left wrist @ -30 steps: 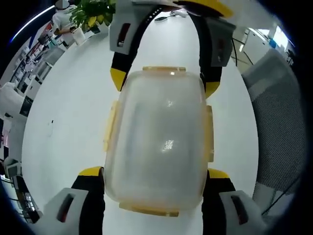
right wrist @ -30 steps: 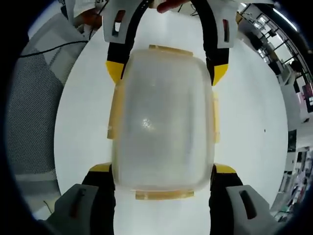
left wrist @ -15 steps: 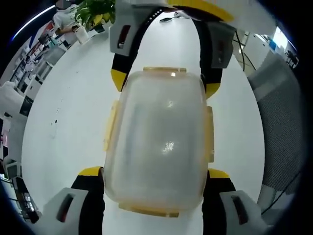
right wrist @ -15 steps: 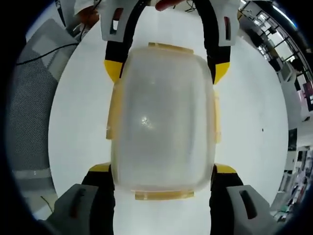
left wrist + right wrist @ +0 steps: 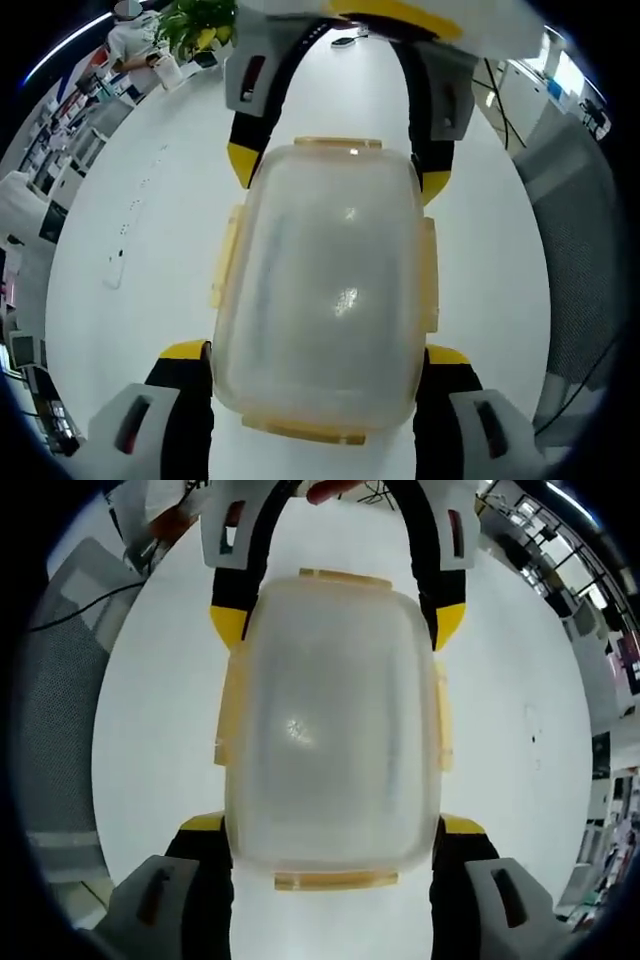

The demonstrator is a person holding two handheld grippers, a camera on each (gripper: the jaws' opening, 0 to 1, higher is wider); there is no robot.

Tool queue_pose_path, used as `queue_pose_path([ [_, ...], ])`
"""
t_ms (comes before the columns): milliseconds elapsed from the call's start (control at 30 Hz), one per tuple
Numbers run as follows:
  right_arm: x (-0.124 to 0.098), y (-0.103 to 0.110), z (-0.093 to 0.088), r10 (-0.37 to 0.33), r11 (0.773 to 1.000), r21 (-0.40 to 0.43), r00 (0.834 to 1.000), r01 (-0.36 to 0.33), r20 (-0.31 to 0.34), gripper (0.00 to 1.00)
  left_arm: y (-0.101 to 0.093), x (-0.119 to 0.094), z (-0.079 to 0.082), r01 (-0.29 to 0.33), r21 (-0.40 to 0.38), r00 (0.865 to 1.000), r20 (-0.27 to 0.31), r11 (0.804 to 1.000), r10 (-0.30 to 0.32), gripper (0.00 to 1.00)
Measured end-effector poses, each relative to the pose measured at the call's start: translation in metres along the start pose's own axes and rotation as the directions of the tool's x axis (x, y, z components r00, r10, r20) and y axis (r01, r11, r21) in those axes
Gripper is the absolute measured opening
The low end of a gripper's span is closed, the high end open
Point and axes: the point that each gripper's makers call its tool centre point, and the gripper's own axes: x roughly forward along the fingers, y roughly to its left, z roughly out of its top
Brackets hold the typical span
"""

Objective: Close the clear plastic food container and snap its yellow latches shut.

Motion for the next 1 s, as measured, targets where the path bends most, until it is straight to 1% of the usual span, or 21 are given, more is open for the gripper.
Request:
queue_pose_path([
  [233, 0.0028, -0.0038, -0.0023, 0.024, 0.999, 0.029, 1.0, -0.024, 0.009, 0.81, 0.0055, 0.0011, 0.0012, -0.001, 0.004, 1.0, 0.011, 1.0, 0.001, 0.81],
  [333, 0.0026, -0.006, -0.0025, 0.025, 0.999, 0.027, 1.0, -0.026, 0.016, 0.81, 0.0082, 0.002, 0.0021, -0.002, 0.001, 1.0, 0.009, 1.0, 0.002, 0.81],
  [467, 0.0024, -0.0075, -0.0021, 0.022, 1.0, 0.014, 1.0, -0.022, 0.009, 0.81, 0.0086, 0.0021, 0.0017, -0.007, -0.007, 1.0, 0.004, 1.0, 0.007, 0.81],
  [733, 0.0023, -0.0082, -0.0019, 0.021, 1.0, 0.01, 0.999, -0.022, 0.03, 0.81, 0.0087, 0.0018, 0.0024, -0.011, -0.018, 1.0, 0.014, 1.0, 0.011, 0.81],
  [933, 0.001, -0.0083, -0.002, 0.016, 1.0, 0.016, 0.999, -0.017, 0.052, 0.81, 0.0091, 0.0022, 0.0028, -0.008, -0.011, 1.0, 0.004, 1.0, 0.008, 0.81],
  [1000, 0.0003, -0.008, -0.0024, 0.012, 1.0, 0.019, 0.998, -0.013, 0.065, 0.81, 0.0089, 0.0018, 0.0031, -0.013, -0.011, 1.0, 0.015, 1.0, 0.013, 0.81],
])
